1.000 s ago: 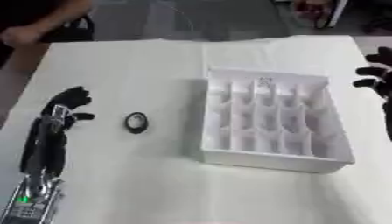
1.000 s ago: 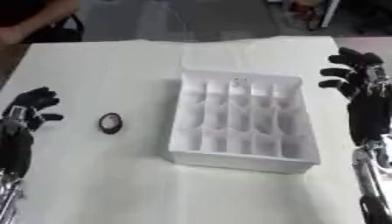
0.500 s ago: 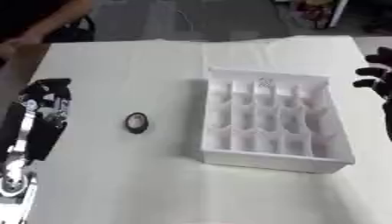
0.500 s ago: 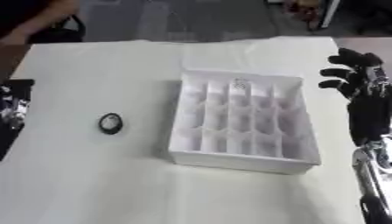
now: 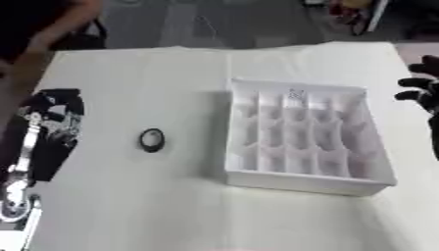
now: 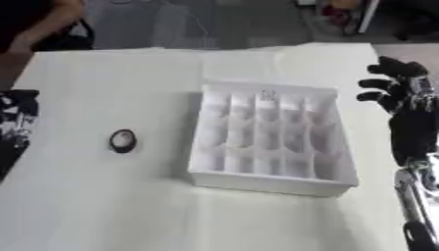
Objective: Pick up objects on the table and place them in the box.
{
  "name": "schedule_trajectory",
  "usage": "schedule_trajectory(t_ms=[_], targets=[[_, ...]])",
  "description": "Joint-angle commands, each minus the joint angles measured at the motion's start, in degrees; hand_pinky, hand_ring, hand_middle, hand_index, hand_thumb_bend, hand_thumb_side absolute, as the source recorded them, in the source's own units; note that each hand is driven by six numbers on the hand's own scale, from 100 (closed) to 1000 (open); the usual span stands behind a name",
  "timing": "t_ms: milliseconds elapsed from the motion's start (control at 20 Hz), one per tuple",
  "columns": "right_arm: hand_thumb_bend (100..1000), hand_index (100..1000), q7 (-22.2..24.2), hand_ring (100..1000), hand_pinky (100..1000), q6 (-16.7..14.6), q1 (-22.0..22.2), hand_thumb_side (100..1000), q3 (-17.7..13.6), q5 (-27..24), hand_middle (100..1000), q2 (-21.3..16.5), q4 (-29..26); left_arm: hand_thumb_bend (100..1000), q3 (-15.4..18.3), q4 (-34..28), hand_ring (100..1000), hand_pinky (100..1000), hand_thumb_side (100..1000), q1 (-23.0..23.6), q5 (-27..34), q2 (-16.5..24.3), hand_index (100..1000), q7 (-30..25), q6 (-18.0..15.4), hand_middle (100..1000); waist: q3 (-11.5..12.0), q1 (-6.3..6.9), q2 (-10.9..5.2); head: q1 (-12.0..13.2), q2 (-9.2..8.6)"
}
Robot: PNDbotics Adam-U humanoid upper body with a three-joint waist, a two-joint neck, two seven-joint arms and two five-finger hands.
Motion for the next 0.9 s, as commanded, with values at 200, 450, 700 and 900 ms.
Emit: schedule_trajectory(t_ms=[200, 450, 700, 900], targets=[[100, 814, 0.1, 667, 596, 0.0, -0.5, 1000, -0.5, 0.2, 709, -1.2, -1.1, 900, 0.5, -1.1, 829, 829, 689, -0.9, -8.2, 1.8, 718, -7.1, 1.9, 793, -0.2, 0.15, -0.52, -0.5, -0.59], [100, 814, 0.0, 667, 596, 0.0, -0.4, 1000, -0.6, 0.2, 709, -1.2, -1.1, 901, 0.5, -1.6, 830, 837, 695, -0.9, -9.4, 1.7, 721, -8.7, 2.5, 794, -0.2, 0.14, -0.52, -0.4, -0.63], [100, 814, 0.0, 667, 596, 0.1, -0.4, 1000, -0.6, 0.2, 709, -1.1, -1.2, 882, 0.5, -1.7, 828, 835, 705, -1.2, -9.9, 1.9, 722, -9.0, 2.8, 792, -0.1, 0.13, -0.55, -0.4, -0.67], [100, 814, 0.0, 667, 596, 0.1, -0.3, 1000, -0.6, 0.2, 709, -1.1, -1.1, 896, 0.3, -0.8, 822, 830, 708, -2.1, -10.2, 2.0, 750, -7.9, 4.3, 785, -0.1, 0.15, -0.60, -0.4, -0.62]])
